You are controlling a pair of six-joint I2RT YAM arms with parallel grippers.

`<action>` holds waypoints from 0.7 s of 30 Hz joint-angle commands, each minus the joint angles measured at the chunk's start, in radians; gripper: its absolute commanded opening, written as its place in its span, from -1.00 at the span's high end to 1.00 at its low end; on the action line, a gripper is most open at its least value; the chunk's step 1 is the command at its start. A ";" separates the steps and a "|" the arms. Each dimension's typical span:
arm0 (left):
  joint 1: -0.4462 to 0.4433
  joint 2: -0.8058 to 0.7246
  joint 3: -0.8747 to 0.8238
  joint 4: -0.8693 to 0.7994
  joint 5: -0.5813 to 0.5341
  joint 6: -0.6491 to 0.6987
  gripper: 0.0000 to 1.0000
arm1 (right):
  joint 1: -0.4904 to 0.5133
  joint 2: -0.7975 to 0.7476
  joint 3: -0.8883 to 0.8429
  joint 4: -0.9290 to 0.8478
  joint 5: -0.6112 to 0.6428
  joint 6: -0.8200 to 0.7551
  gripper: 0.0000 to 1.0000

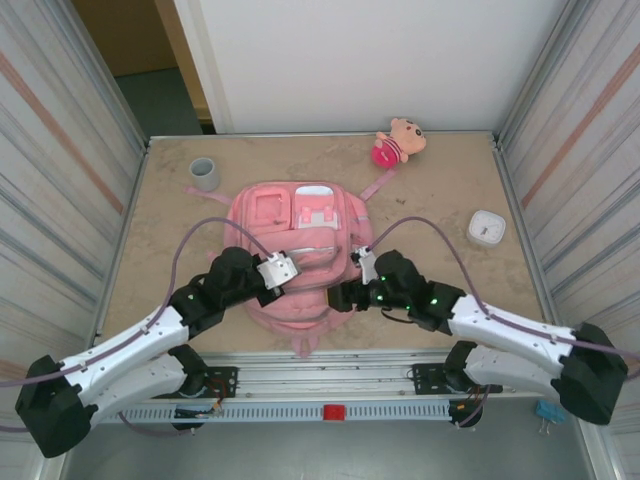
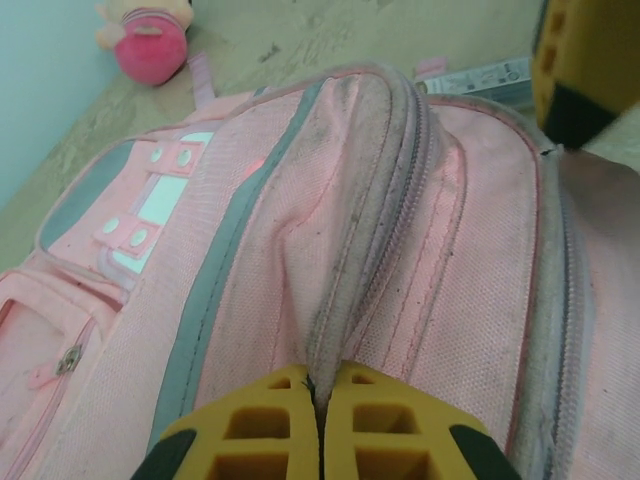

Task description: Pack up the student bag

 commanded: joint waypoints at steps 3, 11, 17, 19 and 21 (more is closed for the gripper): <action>0.006 -0.066 -0.060 0.226 0.121 -0.044 1.00 | -0.206 -0.127 0.098 -0.181 -0.252 -0.183 -0.41; 0.011 -0.101 -0.089 0.242 0.155 -0.043 1.00 | -0.423 0.047 0.226 -0.184 -0.458 -0.310 -0.54; 0.012 -0.115 -0.101 0.256 0.182 -0.049 1.00 | -0.441 0.310 0.354 -0.189 -0.547 -0.414 -0.53; 0.013 -0.114 -0.105 0.260 0.186 -0.053 1.00 | -0.445 0.379 0.383 -0.175 -0.589 -0.431 -0.54; 0.012 -0.111 -0.106 0.266 0.187 -0.056 1.00 | -0.445 0.425 0.399 -0.159 -0.637 -0.438 -0.54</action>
